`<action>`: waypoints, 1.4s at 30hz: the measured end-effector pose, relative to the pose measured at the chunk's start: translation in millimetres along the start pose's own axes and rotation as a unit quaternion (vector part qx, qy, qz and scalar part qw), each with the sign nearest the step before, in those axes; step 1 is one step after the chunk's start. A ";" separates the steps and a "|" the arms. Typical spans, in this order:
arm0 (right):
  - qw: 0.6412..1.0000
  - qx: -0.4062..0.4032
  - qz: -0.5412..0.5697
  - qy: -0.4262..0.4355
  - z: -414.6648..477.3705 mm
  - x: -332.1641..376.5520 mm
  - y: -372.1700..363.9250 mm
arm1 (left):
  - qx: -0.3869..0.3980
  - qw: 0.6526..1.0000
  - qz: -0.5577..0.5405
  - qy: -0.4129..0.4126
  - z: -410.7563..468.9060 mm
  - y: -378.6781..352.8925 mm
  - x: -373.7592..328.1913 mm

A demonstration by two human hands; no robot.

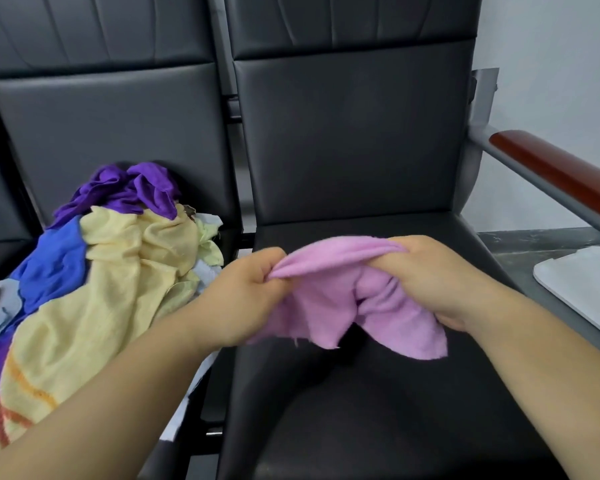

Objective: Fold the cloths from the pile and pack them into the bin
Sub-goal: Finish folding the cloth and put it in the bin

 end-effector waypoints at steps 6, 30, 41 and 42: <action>0.978 0.106 -0.182 -0.012 -1.0 -10.9 -17.6 | -0.042 0.938 -0.337 0.073 -0.3 10.2 -3.0; 0.938 0.055 -0.340 -0.038 6.0 -8.9 -9.3 | 0.006 0.912 -0.404 0.069 -1.1 12.4 -3.7; 0.998 -0.017 0.061 0.007 -8.9 7.6 -0.5 | 0.065 0.997 0.004 0.045 -7.4 -1.5 -6.2; 0.996 0.017 0.080 0.026 -11.5 15.2 -6.0 | 0.067 0.996 -0.039 0.048 -8.0 0.7 -7.2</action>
Point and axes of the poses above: each hand's wrist, its own z-axis towards the middle knuckle, its own y-axis out of the back of the hand, x = y × z, the point moved 9 cm from there along z, towards the middle knuckle, and after that the axes turned 9 degrees about y, right-handed, at the moved point
